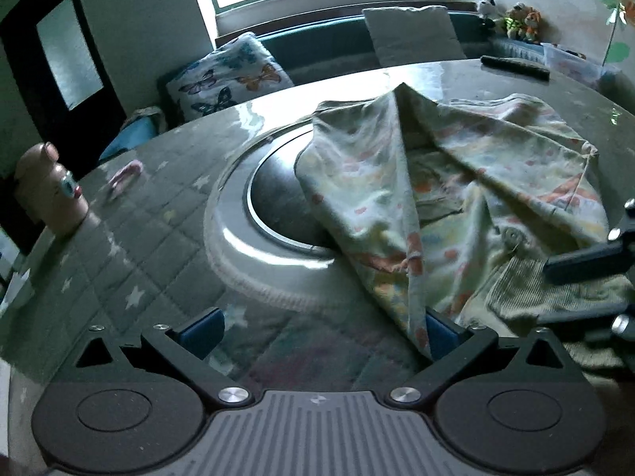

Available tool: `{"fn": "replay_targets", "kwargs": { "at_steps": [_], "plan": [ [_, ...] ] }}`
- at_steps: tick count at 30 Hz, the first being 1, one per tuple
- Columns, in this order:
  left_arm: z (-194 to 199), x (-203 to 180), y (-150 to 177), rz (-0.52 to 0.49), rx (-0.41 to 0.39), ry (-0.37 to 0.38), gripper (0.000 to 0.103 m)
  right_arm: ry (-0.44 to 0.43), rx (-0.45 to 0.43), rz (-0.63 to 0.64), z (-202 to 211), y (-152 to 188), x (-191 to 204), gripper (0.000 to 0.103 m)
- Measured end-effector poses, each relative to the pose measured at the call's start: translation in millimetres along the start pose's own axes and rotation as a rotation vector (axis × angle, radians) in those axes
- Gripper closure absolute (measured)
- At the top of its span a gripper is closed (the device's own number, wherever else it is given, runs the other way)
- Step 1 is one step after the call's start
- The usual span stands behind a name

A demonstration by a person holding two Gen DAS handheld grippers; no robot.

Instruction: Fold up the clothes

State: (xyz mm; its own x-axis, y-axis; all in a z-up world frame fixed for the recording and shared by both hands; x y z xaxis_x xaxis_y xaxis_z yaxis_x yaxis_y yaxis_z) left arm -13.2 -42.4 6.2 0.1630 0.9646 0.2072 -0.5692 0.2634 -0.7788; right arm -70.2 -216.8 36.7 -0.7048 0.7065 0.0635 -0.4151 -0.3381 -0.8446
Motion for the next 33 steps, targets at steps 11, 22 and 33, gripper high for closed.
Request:
{"fn": "replay_targets", "kwargs": {
  "at_steps": [11, 22, 33],
  "plan": [
    [9.5, 6.4, -14.6, 0.014, -0.03, 0.015, 0.0, -0.034, 0.011, 0.032, 6.9, -1.2, -2.7, 0.067],
    [-23.4, -17.7, -63.1, -0.034, -0.107, 0.089, 0.009, 0.196, -0.068, -0.035, -3.9, -45.4, -76.7, 0.067],
    [-96.4, -35.4, -101.9, -0.055, -0.085, 0.185, 0.031, 0.276, -0.089, -0.08, -67.1, -78.4, -146.4, 0.067]
  ]
}}
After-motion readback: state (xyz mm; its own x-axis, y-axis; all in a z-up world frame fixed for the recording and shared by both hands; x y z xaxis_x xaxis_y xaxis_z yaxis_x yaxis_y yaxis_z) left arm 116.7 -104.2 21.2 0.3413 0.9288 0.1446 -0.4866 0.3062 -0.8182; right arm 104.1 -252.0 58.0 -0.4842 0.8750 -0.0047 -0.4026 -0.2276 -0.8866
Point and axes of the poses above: each gripper's, at about its wrist camera, not at the fingertips, and z roughly against the way its jaws point, x to its left, y to its underside, the point moved 1 cm from there along -z, roughly the way its jaws point, and after that the axes turned 9 degrees about -x, right-handed, at the moved point
